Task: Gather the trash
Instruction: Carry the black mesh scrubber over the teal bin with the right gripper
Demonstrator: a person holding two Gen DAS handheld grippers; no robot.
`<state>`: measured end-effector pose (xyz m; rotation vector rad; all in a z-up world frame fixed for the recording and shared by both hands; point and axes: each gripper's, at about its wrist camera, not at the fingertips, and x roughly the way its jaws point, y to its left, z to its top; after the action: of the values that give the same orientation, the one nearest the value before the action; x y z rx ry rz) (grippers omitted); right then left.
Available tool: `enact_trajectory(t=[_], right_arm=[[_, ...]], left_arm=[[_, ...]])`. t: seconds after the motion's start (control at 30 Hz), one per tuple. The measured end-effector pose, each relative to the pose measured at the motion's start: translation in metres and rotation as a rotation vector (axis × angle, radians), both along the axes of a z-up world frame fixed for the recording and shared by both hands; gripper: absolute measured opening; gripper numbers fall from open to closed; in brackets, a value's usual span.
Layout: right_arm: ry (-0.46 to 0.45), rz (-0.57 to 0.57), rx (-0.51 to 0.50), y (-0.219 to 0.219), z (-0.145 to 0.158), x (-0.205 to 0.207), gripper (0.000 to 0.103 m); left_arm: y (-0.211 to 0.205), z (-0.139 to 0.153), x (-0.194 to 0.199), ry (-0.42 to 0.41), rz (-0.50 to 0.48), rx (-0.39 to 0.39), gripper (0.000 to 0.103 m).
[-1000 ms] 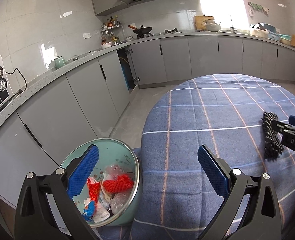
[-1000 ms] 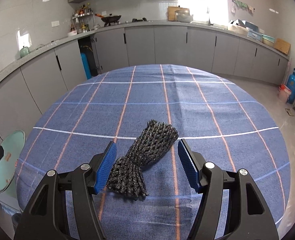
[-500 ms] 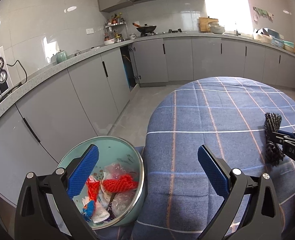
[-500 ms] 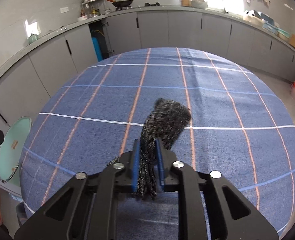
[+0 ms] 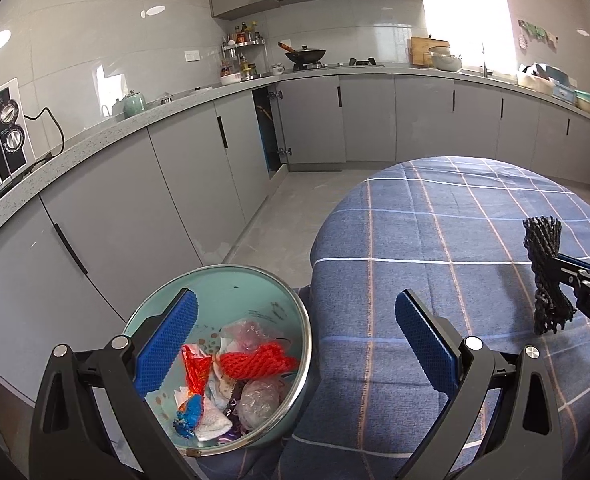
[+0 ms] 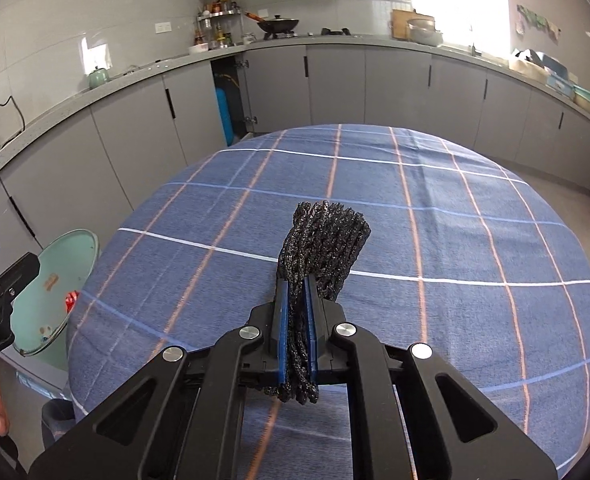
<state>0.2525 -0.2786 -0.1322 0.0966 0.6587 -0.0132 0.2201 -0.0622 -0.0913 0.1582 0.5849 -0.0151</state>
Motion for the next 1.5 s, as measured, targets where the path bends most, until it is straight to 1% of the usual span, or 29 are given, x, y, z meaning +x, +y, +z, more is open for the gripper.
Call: enact_trajectory(t=[0.43,0.93,1.5], right_arm=[[-0.14,0.082,0.015,0.019,0.017,-0.014,0.009],[-0.183,0.199,-0.004,0.068,0.025,-0.002,0.009],[-0.206,0.293,-0.022,0.108,0.028,0.007,0.009]], left_arm=[[0.017,0.006,-0.007,-0.026,0.041,-0.01,0.097],[0.065,0.021,-0.02,-0.063,0.135,-0.019,0.097],[0.095,0.021,-0.033,-0.082,0.207,-0.004,0.097]])
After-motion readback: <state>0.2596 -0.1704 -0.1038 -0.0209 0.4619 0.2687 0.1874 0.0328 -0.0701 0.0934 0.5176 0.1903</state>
